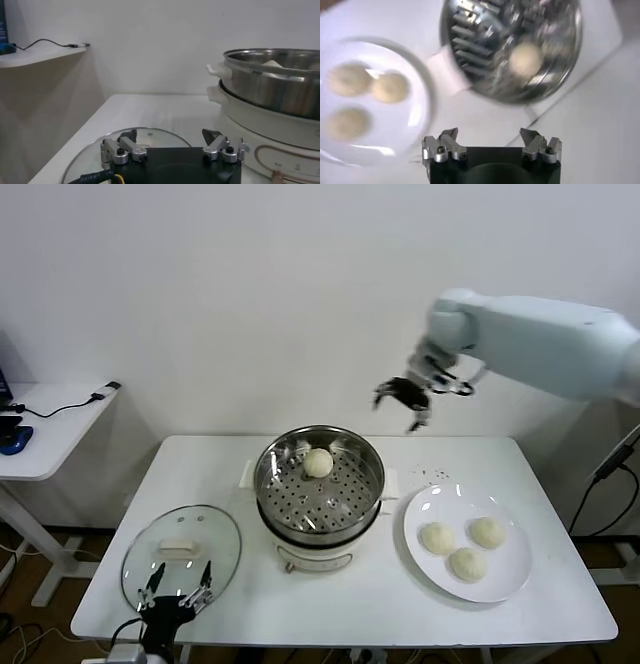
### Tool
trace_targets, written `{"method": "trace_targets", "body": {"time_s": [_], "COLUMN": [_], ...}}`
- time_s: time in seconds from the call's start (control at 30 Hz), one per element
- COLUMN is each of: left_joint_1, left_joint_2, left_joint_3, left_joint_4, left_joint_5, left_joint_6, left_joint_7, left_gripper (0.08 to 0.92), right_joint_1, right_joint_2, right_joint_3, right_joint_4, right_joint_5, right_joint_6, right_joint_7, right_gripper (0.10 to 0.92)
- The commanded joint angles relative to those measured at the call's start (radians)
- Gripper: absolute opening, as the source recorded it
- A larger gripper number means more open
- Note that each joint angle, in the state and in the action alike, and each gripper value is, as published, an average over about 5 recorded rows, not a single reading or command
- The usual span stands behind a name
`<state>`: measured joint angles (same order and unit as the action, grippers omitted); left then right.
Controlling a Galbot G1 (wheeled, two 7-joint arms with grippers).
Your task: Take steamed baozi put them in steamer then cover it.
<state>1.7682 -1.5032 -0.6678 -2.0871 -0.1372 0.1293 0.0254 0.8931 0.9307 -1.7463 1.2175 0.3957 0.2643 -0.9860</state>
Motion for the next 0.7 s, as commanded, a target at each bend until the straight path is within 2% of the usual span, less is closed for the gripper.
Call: {"method": "trace_targets", "body": {"time_s": [0.03,0.23,0.7], "left_joint_1": [-0.001,-0.001,0.007], "left_joint_2": [-0.003,-0.004,-0.010], "left_joint_3": [0.002,0.005,-0.001], "left_joint_4": [-0.002,-0.003,-0.002], "left_joint_5": [0.002,0.001,-0.001], "left_joint_6": [0.000,-0.001,-0.009], "left_joint_7": [0.000,-0.001,-0.005], "left_gripper": [0.823,0.823,0.823], "right_joint_1": [0.092,-0.042,-0.488], "right_joint_2": [-0.268,-0.301,-0.254], "right_joint_3": [-0.239,-0.163,0.185], "right_joint_4": [0.241,0.322,0.174], "right_joint_5": [0.195,0.228,0.127], "right_joint_6": [-0.373,-0.522,-0.619], "right_joint_7": [0.040,0.115,0.206], "right_gripper": [0.823,0.823,0.823]}}
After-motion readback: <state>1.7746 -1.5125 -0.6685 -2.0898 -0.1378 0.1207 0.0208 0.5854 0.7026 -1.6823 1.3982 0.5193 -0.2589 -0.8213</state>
